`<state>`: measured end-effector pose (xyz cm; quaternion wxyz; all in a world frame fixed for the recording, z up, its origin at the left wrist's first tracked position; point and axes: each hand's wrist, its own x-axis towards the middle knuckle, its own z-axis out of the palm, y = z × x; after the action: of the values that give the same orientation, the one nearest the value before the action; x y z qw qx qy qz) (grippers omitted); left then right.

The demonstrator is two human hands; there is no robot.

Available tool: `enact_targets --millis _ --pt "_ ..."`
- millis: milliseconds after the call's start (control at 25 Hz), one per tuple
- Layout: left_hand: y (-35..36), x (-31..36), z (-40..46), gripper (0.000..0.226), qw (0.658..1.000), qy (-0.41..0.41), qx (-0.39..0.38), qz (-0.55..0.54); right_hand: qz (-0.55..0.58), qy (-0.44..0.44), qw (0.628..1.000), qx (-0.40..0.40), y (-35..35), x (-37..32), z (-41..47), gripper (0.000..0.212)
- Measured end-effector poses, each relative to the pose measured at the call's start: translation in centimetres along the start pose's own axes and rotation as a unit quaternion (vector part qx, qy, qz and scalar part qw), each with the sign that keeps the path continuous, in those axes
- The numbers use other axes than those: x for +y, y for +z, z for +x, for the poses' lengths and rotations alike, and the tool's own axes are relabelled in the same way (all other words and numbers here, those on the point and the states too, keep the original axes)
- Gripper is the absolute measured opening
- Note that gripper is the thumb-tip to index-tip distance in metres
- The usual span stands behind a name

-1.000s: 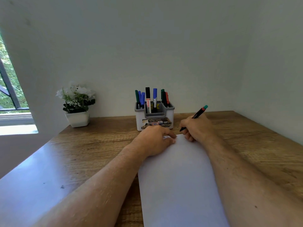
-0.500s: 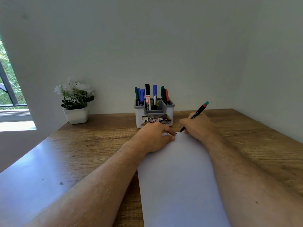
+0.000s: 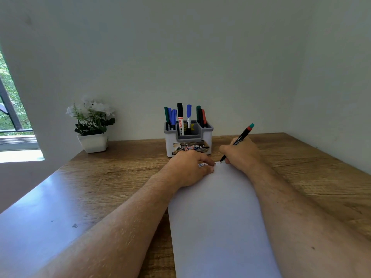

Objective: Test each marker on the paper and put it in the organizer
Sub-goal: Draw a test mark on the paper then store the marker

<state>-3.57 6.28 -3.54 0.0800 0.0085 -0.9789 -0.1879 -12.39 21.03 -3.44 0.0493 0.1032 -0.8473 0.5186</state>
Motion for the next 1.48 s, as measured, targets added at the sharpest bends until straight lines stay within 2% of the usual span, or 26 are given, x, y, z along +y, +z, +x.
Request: enact_targets --millis 360,600,680,720,760,840,960,1080,1200,1320,1480 --pt "-0.1 0.1 -0.2 0.029 1.000 -0.001 0.000 0.002 0.010 -0.016 1.000 -0.002 0.2 0.0 0.0 0.016" --pt "-0.2 0.4 -0.3 0.030 1.000 -0.010 -0.006 0.004 0.014 0.002 0.999 0.030 0.2 0.2 0.3 0.024" --pt "-0.4 0.4 -0.4 0.030 0.998 -0.012 0.040 -0.049 0.015 -0.004 0.999 0.027 0.0 0.2 0.2 0.019" --pt "-0.6 0.4 -0.4 0.031 0.989 -0.025 0.087 -0.117 0.023 -0.012 0.999 0.023 0.0 0.1 0.1 0.015" --pt "-1.0 0.4 -0.4 0.032 0.969 -0.043 0.139 -0.200 0.044 -0.022 0.999 0.012 0.0 0.0 0.0 0.012" --pt "-2.1 0.2 -0.2 0.038 0.900 -0.071 0.222 -0.368 0.129 -0.030 0.990 -0.040 0.1 -0.6 -0.3 0.017" --pt "-3.5 -0.3 -0.3 0.033 0.809 -0.063 0.290 -0.507 0.274 -0.031 0.951 -0.143 0.4 -1.7 -0.7 0.020" --pt "-3.9 -1.0 -0.7 0.020 0.753 -0.060 0.323 -0.570 0.369 -0.031 0.907 -0.202 0.6 -2.6 -1.4 0.005" --pt "-4.0 -1.2 -0.7 0.011 0.675 -0.075 0.303 -0.668 0.439 -0.016 0.866 -0.238 0.6 -3.2 -1.9 0.028" --pt "-3.7 -1.0 -0.6 0.009 0.642 -0.101 0.300 -0.698 0.456 -0.019 0.857 -0.238 0.7 -3.6 -2.3 0.020" --pt "-3.5 -0.9 -0.5 0.011 0.631 -0.110 0.286 -0.713 0.435 -0.017 0.869 -0.234 1.0 -3.8 -2.5 0.016"
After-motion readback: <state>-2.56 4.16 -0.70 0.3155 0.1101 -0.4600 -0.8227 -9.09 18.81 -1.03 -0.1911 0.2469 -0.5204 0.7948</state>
